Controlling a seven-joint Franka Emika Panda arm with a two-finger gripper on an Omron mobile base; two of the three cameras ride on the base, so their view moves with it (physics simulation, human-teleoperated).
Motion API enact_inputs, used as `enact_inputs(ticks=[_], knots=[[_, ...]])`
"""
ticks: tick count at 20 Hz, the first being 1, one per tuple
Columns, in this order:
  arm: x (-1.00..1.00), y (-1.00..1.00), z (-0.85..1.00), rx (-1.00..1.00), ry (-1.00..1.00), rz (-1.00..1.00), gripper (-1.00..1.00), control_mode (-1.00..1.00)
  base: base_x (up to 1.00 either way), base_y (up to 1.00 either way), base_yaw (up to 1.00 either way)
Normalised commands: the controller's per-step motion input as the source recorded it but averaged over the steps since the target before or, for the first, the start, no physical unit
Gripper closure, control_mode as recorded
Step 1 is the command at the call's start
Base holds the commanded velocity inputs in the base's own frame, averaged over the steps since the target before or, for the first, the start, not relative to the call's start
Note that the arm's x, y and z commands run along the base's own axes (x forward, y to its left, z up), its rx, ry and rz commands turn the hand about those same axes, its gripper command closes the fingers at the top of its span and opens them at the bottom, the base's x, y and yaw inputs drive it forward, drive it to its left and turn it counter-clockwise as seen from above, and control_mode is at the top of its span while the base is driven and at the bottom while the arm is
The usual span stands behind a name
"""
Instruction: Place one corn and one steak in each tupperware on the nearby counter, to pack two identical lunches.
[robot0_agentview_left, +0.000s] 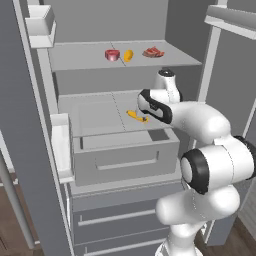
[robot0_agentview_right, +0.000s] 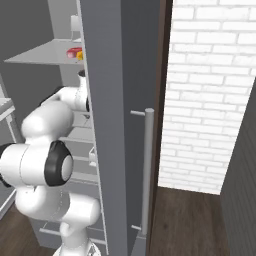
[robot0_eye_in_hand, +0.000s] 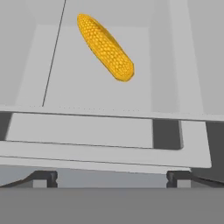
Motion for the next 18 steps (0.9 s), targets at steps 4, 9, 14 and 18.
enact_inputs(ticks=[4, 9, 14, 18], knots=[[0.37, 0.0, -0.22, 0.0, 0.0, 0.0, -1.0, -1.0, 0.0, 0.0, 0.0], [0.39, 0.03, -0.2, 0.0, 0.0, 0.0, -1.0, -1.0, 0.0, 0.0, 0.0], [0.32, 0.11, -0.24, 0.0, 0.0, 0.0, -1.0, -1.0, 0.0, 0.0, 0.0], [0.29, 0.02, -0.11, 0.0, 0.0, 0.01, -1.0, -1.0, 0.0, 0.0, 0.0]])
